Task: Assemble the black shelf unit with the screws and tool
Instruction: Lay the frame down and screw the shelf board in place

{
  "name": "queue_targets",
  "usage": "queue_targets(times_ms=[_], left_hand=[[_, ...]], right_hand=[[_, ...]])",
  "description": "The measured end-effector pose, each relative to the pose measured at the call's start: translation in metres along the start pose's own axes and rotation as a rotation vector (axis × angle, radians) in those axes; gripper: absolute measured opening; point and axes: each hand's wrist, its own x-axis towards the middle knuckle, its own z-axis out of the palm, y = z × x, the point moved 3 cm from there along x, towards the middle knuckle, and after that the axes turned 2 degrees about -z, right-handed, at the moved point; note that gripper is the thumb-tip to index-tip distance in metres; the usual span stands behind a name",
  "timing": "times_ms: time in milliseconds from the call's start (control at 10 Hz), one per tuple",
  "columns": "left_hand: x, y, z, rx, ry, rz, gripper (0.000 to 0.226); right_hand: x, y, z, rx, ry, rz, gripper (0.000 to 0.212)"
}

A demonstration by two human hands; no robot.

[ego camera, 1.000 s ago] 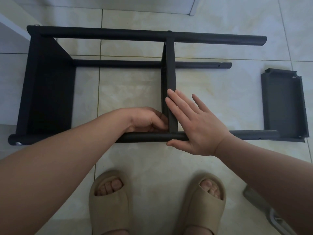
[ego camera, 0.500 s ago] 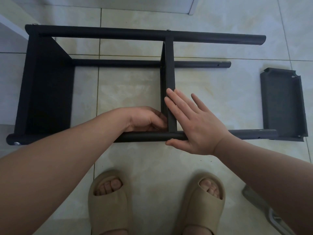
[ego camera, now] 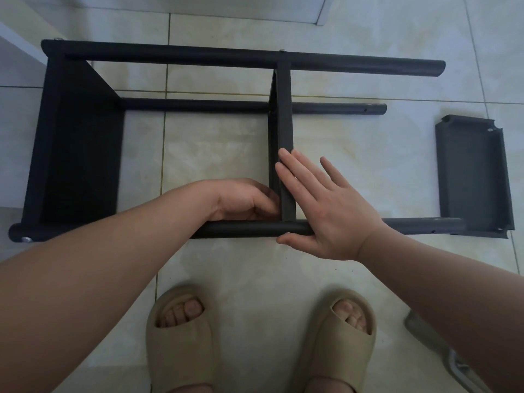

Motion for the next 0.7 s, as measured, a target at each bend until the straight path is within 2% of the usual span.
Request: queue_targets(times_ms=[200,300,500,600,700], left_hand=[[0.0007,0.0018,0.0000,-0.107,-0.018,0.013,0.021],[0.0024,0.0005,0.0000,-0.046,-0.003,0.007,0.019],[0.0021,-0.0020,-0.0017,-0.011,-0.014,-0.010,0.041],[0.0021,-0.0018,-0.0025,-0.003,-0.016,-0.015,0.043],[0.0023,-0.0011,-0.0018,-0.059,-0.022,-0.008,0.025]], right_hand=[[0.0004,-0.0001,-0.0003,0.002,-0.004,0.001,0.102],[0.0002,-0.0003,-0.0003,0.005,-0.005,0.003,0.102],[0.0002,-0.0002,-0.0006,0.002,-0.005,0.003,0.102],[0.0004,-0.0005,-0.0004,0.001,-0.003,0.001,0.102],[0.0003,-0.0004,-0.0004,0.003,0.000,0.000,0.102]])
